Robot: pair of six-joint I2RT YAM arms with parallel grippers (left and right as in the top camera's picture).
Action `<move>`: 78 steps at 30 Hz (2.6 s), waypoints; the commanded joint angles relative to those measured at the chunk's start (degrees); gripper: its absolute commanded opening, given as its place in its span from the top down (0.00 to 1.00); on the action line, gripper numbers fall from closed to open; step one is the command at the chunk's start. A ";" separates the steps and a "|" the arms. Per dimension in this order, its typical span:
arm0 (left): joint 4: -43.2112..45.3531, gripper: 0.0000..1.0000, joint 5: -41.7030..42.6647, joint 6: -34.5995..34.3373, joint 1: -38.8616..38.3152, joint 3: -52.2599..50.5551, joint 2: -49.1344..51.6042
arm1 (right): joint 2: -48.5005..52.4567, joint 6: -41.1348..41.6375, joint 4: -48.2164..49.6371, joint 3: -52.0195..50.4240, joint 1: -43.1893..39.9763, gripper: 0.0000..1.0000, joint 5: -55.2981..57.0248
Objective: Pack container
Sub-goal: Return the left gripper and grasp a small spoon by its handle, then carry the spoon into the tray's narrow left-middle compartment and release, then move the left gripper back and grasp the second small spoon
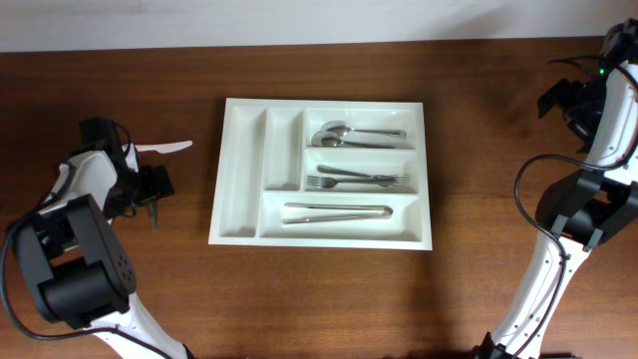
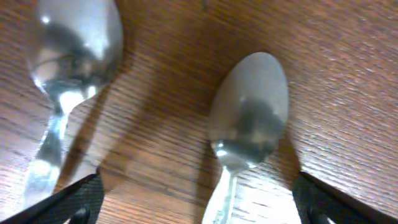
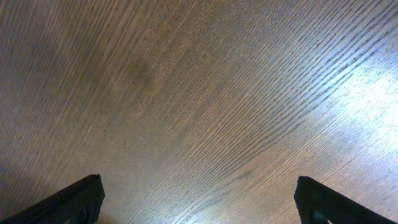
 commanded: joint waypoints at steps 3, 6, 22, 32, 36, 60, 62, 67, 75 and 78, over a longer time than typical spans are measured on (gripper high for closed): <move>-0.48 0.33 1.27 -0.15 0.59 -0.57 2.45 | -1.60 -0.15 -0.11 1.01 0.09 0.01 -0.11; -0.44 0.58 1.49 -0.15 0.59 -0.57 2.45 | -1.60 -0.15 -0.11 1.01 0.09 0.01 -0.11; -6.73 0.98 1.68 -0.13 -3.34 7.56 -0.35 | -1.60 -0.15 -0.11 1.01 0.09 0.01 -0.13; -10.82 0.98 6.21 -1.99 -23.74 15.41 -5.03 | -1.60 -0.15 -0.11 1.01 0.09 0.01 -0.13; -9.60 0.97 6.38 -3.89 -30.10 15.41 -5.03 | -1.60 -0.15 -0.11 1.01 0.09 0.01 -0.13; -20.00 0.01 -14.21 8.33 -19.30 21.70 -5.16 | -1.60 -0.15 -0.11 1.01 0.09 0.01 -0.13; -21.92 0.01 -17.99 9.35 -14.45 20.59 -5.16 | -1.60 -0.15 -0.11 1.01 0.09 0.01 -0.13; -21.53 0.01 -15.08 10.21 -4.13 17.99 -5.16 | -1.60 -0.15 -0.11 1.01 0.09 0.01 -0.13; -16.68 0.01 -7.34 18.38 2.16 12.79 -5.16 | -1.60 -0.15 -0.11 1.01 0.09 0.01 -0.11; -15.47 0.01 -7.32 18.82 2.95 11.61 -5.16 | -1.60 -0.15 -0.11 1.01 0.09 0.01 -0.13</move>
